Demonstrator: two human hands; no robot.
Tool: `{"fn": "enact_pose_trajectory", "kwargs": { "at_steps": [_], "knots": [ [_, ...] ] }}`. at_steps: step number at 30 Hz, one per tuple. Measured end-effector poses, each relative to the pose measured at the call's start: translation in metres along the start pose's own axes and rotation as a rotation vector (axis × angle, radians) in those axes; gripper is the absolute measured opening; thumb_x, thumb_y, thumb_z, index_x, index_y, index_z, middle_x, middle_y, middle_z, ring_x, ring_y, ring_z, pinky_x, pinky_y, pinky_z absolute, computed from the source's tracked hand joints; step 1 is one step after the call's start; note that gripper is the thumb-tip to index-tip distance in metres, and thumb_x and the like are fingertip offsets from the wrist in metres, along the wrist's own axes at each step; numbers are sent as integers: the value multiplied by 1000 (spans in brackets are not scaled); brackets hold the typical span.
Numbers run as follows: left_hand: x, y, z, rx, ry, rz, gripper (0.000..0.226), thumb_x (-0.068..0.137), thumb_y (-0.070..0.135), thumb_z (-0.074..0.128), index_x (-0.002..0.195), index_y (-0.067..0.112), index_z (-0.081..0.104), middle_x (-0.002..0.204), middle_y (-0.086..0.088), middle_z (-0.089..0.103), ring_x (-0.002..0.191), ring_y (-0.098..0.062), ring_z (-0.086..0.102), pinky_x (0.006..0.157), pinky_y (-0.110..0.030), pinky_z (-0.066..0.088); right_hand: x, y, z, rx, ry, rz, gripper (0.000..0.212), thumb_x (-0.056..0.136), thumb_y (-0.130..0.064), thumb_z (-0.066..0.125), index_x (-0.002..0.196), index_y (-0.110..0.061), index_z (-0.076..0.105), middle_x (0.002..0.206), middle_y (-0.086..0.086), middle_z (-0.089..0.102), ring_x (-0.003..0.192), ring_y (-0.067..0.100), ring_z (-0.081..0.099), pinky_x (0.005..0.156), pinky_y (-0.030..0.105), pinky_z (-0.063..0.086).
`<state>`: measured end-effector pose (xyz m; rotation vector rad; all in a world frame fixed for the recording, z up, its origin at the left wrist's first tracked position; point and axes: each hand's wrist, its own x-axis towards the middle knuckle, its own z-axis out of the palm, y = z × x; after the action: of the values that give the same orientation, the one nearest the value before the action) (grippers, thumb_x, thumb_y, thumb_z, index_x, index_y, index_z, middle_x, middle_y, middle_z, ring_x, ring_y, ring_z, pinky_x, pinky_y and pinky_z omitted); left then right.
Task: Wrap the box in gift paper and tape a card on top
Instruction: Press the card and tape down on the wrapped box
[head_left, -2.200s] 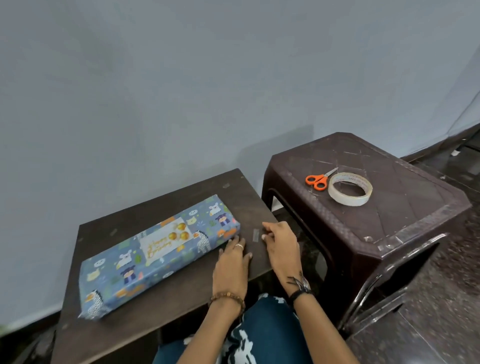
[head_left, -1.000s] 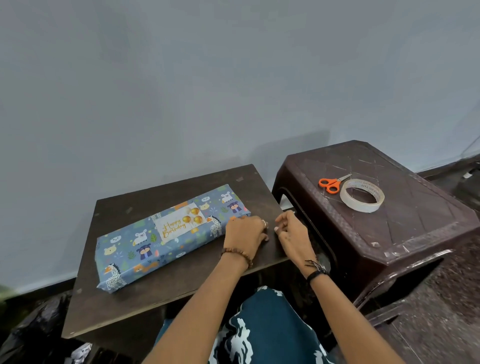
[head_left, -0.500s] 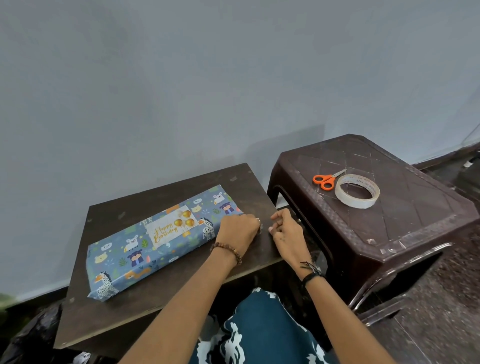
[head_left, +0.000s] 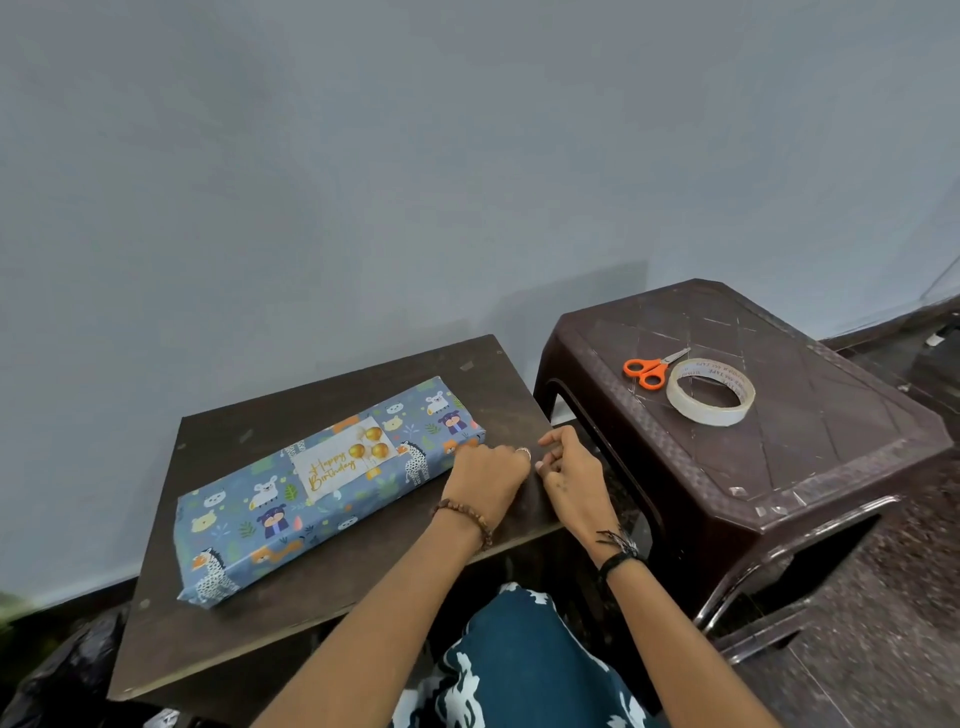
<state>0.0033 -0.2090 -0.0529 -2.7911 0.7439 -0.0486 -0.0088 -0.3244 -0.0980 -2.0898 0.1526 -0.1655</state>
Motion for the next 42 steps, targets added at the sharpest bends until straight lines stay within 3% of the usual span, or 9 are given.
{"fn": "enact_pose_trajectory", "kwargs": {
  "at_steps": [4,8,14,16,20,26,31,36,42],
  "knots": [
    [7,0,2,120,6,155,29,101,12,24,121,2,42,120,-14,57,105,-33,60,82,-40,45,0,0,0,-15,-10,-4,30,82,8,48,103,-13,50,75,-4,54,69,7,52,61,10,39],
    [16,-14,-2,-21,54,20,26,100,8,27,121,4,41,114,-12,61,101,-34,62,75,-39,45,0,1,1,-5,4,-11,28,83,9,49,103,-12,51,76,-2,54,71,6,52,63,5,40],
    [33,-57,-27,-1290,381,-511,16,96,24,45,93,11,54,87,-3,67,62,-19,66,56,-29,54,6,7,8,-50,14,-6,26,86,4,49,104,-14,52,80,-3,54,74,7,53,63,10,41],
    [38,-76,-26,-1464,428,-593,13,95,19,49,90,9,55,88,-6,67,62,-16,65,55,-22,55,14,4,12,-41,51,19,21,89,-2,50,104,-16,55,87,-3,58,82,11,56,69,18,43],
    [50,-111,-6,-1432,431,-660,16,92,16,52,77,14,56,92,-7,66,90,-22,63,85,-36,52,47,-11,27,-70,145,-43,15,93,-13,54,104,-15,63,99,-4,59,87,3,51,68,7,38],
    [79,-146,18,-1138,290,-519,12,95,16,47,91,6,53,87,-2,55,72,-9,49,58,-13,36,118,-32,55,-124,64,-87,19,94,-12,53,108,-12,66,109,2,61,100,11,57,81,11,39],
    [105,-159,43,-983,-1,-435,16,98,16,36,85,16,46,93,-7,54,85,-20,48,72,-24,35,165,-30,77,-252,-16,-85,25,91,-15,57,115,-10,62,115,9,54,102,20,55,89,22,40],
    [108,-160,59,-1042,54,-507,16,97,17,39,85,17,49,108,-11,63,98,-27,57,86,-34,44,166,-21,87,-373,10,-199,23,93,-22,53,114,-15,58,110,5,45,105,19,46,94,28,38],
    [106,-153,56,-936,58,-473,13,97,14,35,91,15,47,106,-14,61,97,-31,56,77,-29,37,164,-21,87,-388,20,-260,16,92,-17,52,106,-15,59,102,3,43,100,19,46,86,25,36]
  ]
}}
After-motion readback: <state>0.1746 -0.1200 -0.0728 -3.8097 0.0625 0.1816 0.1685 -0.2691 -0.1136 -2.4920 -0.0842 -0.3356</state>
